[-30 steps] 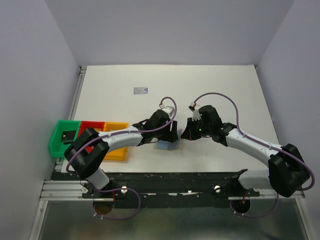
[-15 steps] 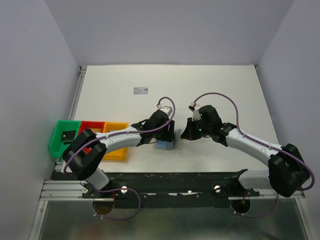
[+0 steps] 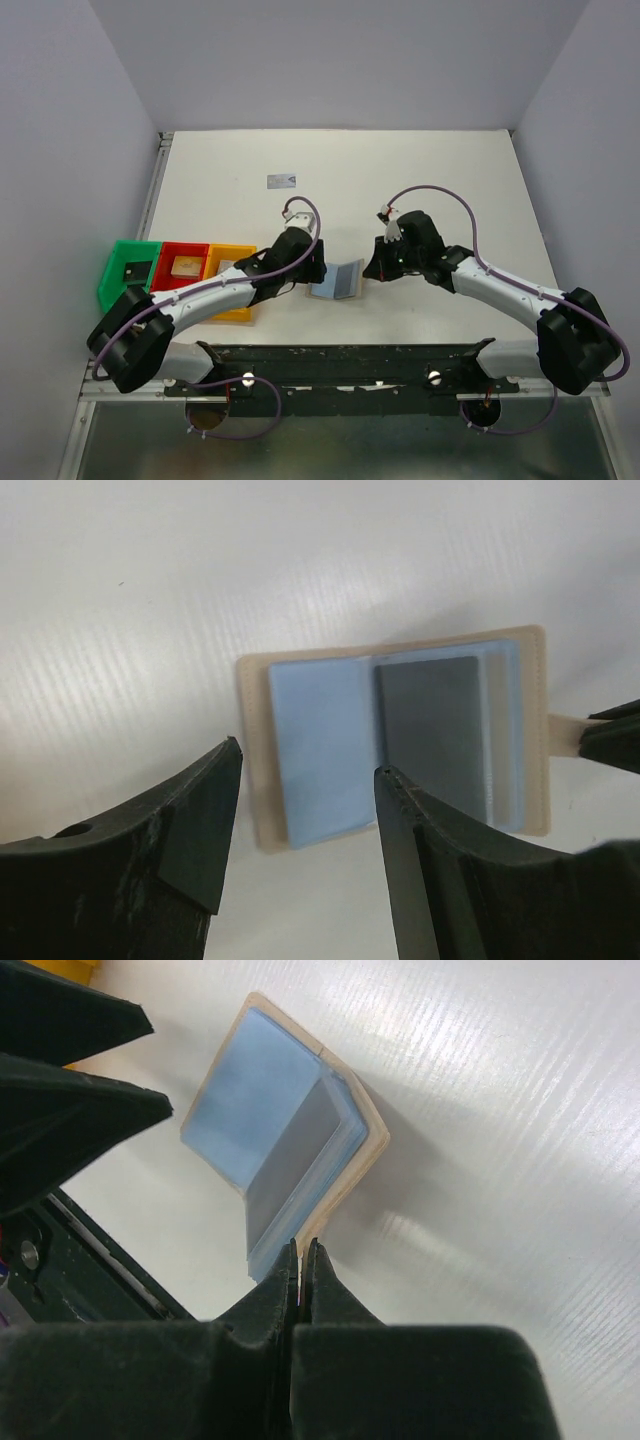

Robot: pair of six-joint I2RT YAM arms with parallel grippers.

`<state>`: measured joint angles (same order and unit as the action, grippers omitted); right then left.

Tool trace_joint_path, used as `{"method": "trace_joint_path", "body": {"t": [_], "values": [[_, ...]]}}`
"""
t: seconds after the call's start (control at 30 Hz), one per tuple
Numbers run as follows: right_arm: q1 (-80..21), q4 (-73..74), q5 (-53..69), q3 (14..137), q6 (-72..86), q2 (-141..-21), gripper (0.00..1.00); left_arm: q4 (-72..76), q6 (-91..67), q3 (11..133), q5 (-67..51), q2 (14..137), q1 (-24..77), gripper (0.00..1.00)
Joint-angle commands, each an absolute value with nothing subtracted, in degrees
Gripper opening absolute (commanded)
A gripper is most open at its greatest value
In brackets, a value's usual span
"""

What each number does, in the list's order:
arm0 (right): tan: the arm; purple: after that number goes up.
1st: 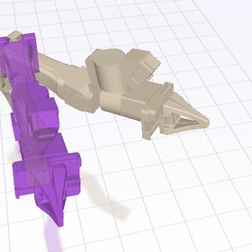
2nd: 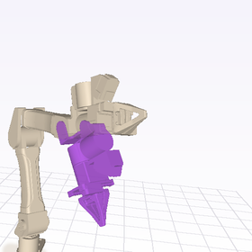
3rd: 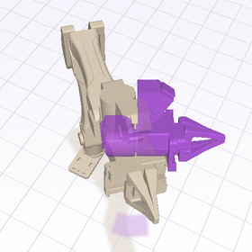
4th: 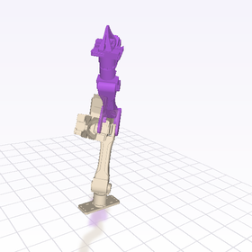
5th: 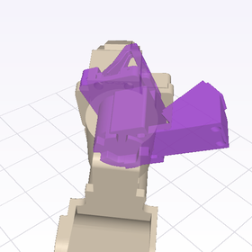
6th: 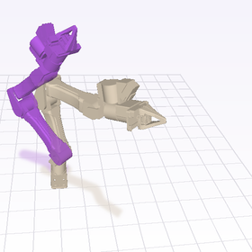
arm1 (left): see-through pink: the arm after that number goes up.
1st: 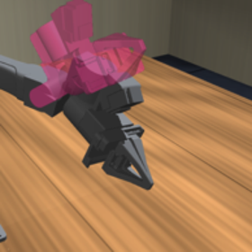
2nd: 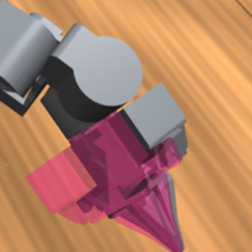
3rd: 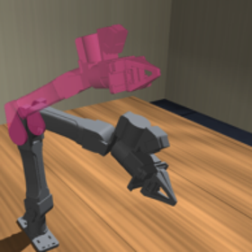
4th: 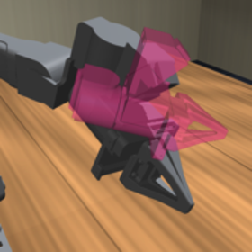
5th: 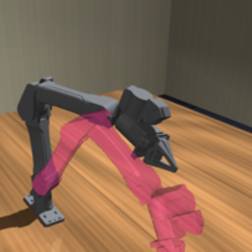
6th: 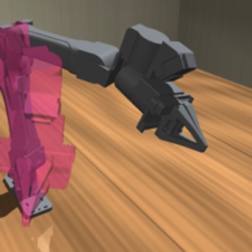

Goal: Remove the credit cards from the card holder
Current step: Remove the credit card from the card holder.

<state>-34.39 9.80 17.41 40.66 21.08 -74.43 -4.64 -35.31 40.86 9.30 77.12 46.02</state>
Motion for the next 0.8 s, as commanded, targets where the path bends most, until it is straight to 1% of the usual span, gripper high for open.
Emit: {"method": "trace_joint_path", "body": {"t": [0.0, 0.13, 0.37, 0.6, 0.77], "values": [[-34.2, 10.8, 16.1, 39.9, 19.8, -73.2, 0.0, -3.4, -37.3, 35.8, 10.9, 72.3, 43.7, 0.68], [-34.2, 10.1, 16.7, 40.1, 20.0, -73.7, 0.0, 2.4, -34.3, 36.9, 3.5, 73.5, 44.5, 0.75], [-34.1, 10.2, 17.3, 40.8, 20.2, -73.7, 0.0, 1.2, -28.8, 44.2, 0.8, 81.2, 49.7, 0.81], [-34.3, 10.5, 17.6, 41.0, 20.0, -73.5, 0.0, 0.1, -27.8, 47.5, 0.0, 86.2, 51.0, 0.82], [-34.2, 10.5, 17.6, 41.2, 20.0, -73.6, 0.0, -2.2, -27.8, 48.2, 0.6, 87.5, 51.1, 0.82]]}}
